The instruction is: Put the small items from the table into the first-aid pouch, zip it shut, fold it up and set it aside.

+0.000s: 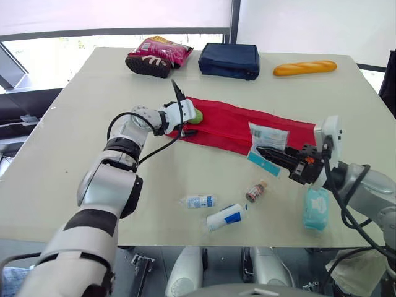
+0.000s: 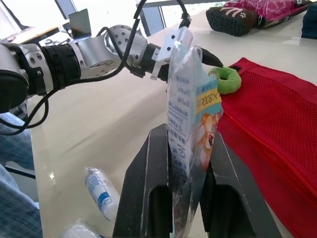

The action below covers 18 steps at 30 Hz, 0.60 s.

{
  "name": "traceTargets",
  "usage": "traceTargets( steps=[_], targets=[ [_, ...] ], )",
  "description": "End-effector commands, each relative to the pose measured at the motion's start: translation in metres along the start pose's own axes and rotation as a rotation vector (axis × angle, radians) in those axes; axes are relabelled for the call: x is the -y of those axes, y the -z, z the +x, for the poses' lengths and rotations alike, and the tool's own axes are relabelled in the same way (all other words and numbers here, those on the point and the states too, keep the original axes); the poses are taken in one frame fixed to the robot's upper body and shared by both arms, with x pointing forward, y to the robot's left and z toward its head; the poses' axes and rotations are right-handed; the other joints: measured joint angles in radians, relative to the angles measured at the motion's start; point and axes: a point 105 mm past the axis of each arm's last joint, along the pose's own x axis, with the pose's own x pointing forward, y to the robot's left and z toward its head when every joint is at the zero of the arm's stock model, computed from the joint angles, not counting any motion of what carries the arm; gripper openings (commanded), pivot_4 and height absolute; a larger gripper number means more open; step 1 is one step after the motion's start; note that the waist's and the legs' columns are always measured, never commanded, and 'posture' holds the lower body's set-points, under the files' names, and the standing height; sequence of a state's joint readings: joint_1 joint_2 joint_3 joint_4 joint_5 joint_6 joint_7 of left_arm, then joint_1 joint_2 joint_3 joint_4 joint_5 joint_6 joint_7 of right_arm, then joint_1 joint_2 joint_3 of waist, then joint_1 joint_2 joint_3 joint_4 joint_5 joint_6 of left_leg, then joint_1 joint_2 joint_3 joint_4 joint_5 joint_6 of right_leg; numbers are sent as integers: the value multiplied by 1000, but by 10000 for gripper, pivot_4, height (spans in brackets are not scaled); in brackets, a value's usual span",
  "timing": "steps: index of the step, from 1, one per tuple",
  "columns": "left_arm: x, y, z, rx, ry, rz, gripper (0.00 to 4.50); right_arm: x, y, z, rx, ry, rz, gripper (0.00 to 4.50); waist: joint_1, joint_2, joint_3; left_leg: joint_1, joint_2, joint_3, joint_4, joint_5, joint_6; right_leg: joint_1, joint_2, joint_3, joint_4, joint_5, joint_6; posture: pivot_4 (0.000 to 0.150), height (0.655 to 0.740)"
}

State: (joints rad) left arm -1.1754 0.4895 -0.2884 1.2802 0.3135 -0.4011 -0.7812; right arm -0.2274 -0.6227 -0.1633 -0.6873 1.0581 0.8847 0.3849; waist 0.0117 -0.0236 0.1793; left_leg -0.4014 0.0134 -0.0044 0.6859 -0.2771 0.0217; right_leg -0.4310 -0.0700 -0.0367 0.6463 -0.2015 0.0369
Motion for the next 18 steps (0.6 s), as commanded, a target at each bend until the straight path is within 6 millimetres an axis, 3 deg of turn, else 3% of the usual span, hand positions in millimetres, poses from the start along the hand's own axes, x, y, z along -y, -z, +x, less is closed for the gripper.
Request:
traceTargets(
  steps=[1,4,7,10,11,14,18],
  targets=[
    [-5,-5,1,-12,-8,43,44432,-6,-13,2,49,-15,-53,1058,0,0,0,0,0,0,0,0,0,0,0,0,0,0,0,1500,7134],
    [-5,-6,1,-22,-1,69,37859,-6,-13,2,52,-10,-55,1058,0,0,0,0,0,0,0,0,0,0,0,0,0,0,0,1500,7134],
    [0,-7,0,-2,46,74,25364,-6,-13,3,56,-7,-56,1058,-2,0,0,0,0,0,0,0,0,0,0,0,1,0,0,1500,7134],
    [14,-5,-2,28,147,60,15823,-6,-13,3,58,-7,-55,1058,-1,0,0,0,0,0,0,0,0,0,0,0,1,0,0,1500,7134],
    [17,-4,-3,29,168,58,10094,-6,-13,4,57,-7,-55,1058,-1,0,0,0,0,0,0,0,0,0,0,0,1,0,0,1500,7134],
    [21,2,-8,32,209,25,858,-4,-10,5,43,7,-48,1058,-1,0,0,0,0,0,0,0,0,0,0,0,1,0,0,1500,7134],
    [27,2,-17,107,277,-135,858,8,-2,5,-3,75,-31,1058,-1,0,0,0,0,0,0,0,0,0,0,0,1,0,0,1500,7134]
  ],
)
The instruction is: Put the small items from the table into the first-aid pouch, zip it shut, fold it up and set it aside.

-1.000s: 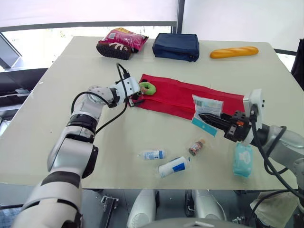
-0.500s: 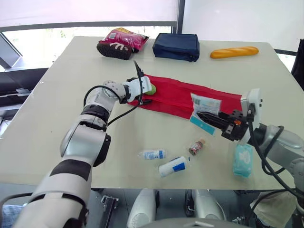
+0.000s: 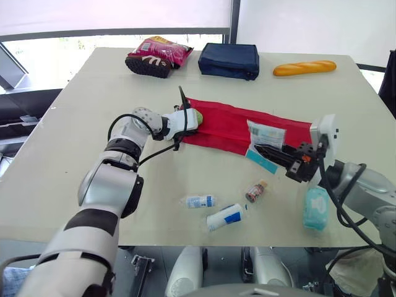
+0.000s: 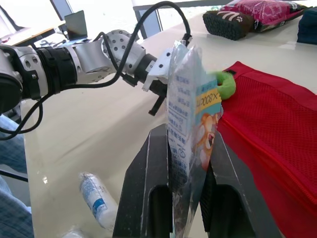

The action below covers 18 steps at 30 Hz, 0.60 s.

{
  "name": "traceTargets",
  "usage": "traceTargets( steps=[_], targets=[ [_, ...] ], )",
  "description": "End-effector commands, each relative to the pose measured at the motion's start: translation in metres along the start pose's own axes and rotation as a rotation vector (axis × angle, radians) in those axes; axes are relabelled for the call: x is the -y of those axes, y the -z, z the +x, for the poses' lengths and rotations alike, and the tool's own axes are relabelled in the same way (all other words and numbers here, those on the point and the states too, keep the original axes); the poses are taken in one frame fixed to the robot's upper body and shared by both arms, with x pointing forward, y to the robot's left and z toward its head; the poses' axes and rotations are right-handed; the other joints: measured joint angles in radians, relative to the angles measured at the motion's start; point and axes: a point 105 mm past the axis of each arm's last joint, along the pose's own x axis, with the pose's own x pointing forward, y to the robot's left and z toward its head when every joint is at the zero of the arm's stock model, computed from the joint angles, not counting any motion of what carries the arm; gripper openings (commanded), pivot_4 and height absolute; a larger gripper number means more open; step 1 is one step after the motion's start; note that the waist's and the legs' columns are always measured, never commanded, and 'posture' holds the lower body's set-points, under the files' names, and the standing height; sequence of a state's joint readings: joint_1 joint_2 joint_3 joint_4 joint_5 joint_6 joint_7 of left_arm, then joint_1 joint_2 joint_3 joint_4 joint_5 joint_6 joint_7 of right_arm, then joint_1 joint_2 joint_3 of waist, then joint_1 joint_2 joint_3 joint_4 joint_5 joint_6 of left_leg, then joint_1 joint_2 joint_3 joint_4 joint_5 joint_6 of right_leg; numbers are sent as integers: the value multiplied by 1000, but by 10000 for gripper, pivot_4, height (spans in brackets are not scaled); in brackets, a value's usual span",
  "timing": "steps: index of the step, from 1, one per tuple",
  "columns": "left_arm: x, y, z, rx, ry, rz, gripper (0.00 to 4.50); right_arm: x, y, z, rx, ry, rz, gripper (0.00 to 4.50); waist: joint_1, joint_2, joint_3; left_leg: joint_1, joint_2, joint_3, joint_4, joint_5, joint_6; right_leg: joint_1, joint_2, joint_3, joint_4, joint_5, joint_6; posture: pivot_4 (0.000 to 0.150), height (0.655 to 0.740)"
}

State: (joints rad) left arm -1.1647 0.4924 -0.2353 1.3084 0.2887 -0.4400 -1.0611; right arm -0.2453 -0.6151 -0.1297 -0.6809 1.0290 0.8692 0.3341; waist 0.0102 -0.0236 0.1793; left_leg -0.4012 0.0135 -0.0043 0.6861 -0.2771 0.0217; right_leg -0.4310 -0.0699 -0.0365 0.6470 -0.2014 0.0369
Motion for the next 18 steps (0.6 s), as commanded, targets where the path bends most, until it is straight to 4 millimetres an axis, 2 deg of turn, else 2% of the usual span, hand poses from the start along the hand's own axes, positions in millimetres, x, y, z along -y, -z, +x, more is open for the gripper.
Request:
traceTargets(
  steps=[1,4,8,13,18],
  targets=[
    [5,2,-12,75,54,-104,858,5,0,0,-16,39,-6,1058,0,0,0,0,0,0,0,0,0,0,0,0,0,0,0,1500,7134],
    [14,5,-23,108,135,-138,858,5,8,1,-52,41,52,1058,-5,0,0,0,0,0,0,0,0,0,0,0,0,0,0,1500,7134],
    [20,-5,-34,170,202,-183,858,1,16,5,-80,26,126,1058,-14,0,0,0,0,0,0,0,0,0,0,0,0,0,0,1500,7134],
    [41,-30,-48,232,246,-231,858,-13,30,23,-94,-21,305,1058,-24,0,0,0,2,-2,0,0,0,0,0,1,1,0,0,1500,7134],
    [59,-44,-50,239,217,-278,858,-18,44,42,-127,-17,421,1058,-23,0,0,2,4,-4,0,0,0,-1,1,4,3,0,0,1500,7134]
  ],
)
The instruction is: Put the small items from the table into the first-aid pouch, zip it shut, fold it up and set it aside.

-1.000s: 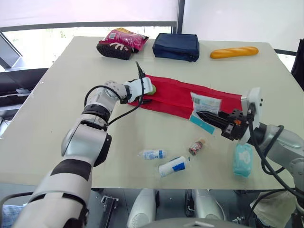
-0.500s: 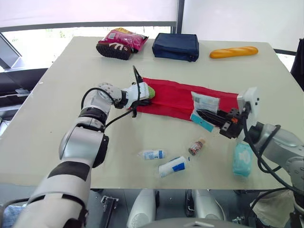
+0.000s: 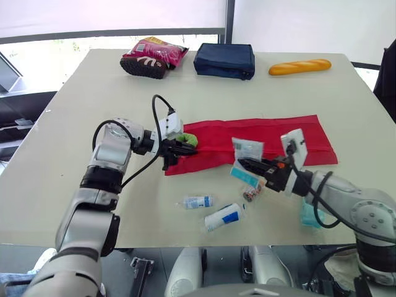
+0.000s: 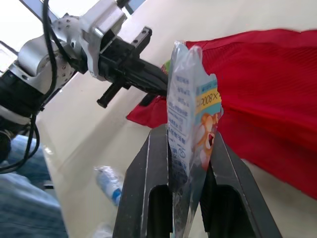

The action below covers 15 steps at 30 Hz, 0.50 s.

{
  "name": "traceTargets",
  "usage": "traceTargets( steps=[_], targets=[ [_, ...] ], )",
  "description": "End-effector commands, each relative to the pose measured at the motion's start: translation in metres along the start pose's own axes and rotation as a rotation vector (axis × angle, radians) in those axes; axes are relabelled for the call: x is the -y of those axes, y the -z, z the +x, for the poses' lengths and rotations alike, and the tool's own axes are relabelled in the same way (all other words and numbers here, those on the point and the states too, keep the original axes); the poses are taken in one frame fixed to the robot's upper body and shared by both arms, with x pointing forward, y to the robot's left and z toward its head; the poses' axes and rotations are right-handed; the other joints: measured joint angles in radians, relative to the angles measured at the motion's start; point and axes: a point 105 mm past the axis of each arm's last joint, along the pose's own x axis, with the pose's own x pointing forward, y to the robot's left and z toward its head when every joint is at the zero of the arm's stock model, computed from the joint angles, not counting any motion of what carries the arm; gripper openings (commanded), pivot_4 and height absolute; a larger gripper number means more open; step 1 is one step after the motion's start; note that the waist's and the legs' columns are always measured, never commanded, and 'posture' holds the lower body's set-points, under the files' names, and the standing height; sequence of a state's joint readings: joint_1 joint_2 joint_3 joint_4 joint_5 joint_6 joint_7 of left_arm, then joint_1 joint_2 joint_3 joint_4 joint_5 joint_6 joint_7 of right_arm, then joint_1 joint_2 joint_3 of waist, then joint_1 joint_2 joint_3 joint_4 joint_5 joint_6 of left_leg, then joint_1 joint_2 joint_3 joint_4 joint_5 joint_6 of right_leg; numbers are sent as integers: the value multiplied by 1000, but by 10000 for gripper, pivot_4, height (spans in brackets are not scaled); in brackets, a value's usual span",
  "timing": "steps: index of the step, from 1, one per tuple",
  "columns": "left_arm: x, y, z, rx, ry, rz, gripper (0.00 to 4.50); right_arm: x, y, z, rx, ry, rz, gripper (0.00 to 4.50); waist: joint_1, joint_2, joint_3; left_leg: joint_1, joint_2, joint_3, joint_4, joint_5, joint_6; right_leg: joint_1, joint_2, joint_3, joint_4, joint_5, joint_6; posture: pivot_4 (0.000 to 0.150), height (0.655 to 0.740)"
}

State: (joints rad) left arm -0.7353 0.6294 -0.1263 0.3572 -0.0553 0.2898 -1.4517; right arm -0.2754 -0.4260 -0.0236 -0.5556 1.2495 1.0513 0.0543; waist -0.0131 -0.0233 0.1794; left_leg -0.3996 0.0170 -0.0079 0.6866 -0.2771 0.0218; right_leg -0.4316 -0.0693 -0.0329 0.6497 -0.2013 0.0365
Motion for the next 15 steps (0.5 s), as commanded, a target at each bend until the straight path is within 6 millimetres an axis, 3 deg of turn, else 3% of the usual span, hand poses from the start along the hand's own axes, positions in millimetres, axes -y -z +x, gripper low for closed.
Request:
traceTargets(
  steps=[1,15],
  targets=[
    [7,-21,-2,53,-63,2,858,-3,1,14,-3,-6,74,1058,1,0,0,2,0,0,0,0,0,0,0,1,2,0,0,1500,7134],
    [7,-31,6,135,-198,-69,858,-8,8,69,-30,-15,416,1058,-3,0,0,3,0,2,2,0,0,-2,4,4,7,0,0,1500,7134]
  ],
)
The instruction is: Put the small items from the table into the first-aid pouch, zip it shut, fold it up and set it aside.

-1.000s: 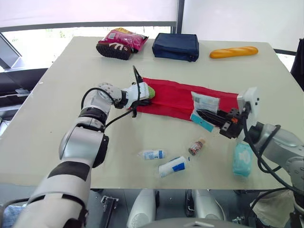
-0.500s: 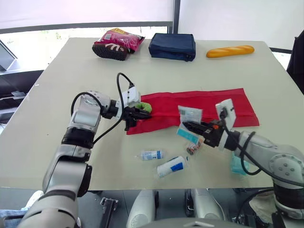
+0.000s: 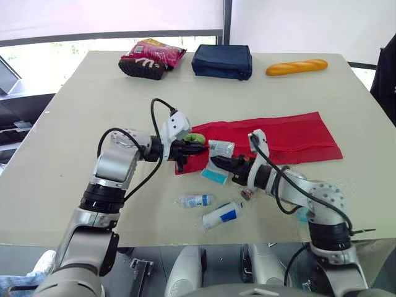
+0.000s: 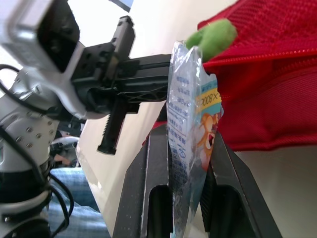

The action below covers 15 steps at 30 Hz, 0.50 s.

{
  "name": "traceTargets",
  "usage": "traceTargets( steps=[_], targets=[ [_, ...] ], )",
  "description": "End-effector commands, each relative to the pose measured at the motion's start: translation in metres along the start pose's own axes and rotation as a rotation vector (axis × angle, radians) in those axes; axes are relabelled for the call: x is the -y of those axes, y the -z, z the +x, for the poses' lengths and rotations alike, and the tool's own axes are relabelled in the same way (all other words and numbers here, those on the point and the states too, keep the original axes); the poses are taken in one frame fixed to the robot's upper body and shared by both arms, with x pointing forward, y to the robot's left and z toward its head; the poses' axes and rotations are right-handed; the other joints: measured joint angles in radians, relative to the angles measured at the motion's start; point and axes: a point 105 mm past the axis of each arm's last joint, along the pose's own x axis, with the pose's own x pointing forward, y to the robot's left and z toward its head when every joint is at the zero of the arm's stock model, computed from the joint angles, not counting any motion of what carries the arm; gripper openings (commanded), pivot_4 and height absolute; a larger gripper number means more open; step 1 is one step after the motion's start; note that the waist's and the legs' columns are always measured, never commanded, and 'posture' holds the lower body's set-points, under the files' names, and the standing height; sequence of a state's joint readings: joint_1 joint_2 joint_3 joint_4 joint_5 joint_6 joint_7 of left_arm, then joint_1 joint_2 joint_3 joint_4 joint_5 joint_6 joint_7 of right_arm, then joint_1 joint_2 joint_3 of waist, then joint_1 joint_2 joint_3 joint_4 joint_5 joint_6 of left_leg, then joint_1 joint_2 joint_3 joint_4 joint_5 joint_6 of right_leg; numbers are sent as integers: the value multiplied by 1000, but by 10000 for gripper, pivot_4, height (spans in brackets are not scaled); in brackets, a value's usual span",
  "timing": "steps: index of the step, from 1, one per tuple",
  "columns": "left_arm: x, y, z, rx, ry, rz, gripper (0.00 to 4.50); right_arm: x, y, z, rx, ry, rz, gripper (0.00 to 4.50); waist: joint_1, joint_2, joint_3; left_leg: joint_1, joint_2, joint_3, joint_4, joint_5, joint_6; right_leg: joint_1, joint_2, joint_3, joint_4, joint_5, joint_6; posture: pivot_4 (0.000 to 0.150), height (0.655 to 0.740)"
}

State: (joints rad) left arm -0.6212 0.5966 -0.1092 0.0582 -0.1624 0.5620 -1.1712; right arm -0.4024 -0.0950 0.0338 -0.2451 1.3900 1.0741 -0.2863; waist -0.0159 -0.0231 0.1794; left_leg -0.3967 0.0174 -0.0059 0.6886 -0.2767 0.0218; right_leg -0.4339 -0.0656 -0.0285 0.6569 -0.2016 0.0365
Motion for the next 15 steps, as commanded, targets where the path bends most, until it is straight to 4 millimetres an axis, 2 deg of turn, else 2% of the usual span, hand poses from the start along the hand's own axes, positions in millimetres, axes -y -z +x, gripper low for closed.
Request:
traceTargets(
  steps=[1,8,15],
  targets=[
    [-1,-16,-6,58,-25,36,858,-9,-3,7,-6,-33,42,1058,0,0,0,0,0,0,0,0,0,0,0,0,0,0,0,1500,7134],
    [2,-21,-5,95,-25,31,858,1,-2,20,-6,4,179,1058,0,0,0,-1,0,0,0,0,0,0,0,0,0,0,0,1500,7134],
    [10,-15,-6,80,-1,36,858,6,-23,33,93,29,311,1058,-3,1,0,-1,1,1,-1,0,0,-1,1,1,0,0,0,1500,7134]
  ],
)
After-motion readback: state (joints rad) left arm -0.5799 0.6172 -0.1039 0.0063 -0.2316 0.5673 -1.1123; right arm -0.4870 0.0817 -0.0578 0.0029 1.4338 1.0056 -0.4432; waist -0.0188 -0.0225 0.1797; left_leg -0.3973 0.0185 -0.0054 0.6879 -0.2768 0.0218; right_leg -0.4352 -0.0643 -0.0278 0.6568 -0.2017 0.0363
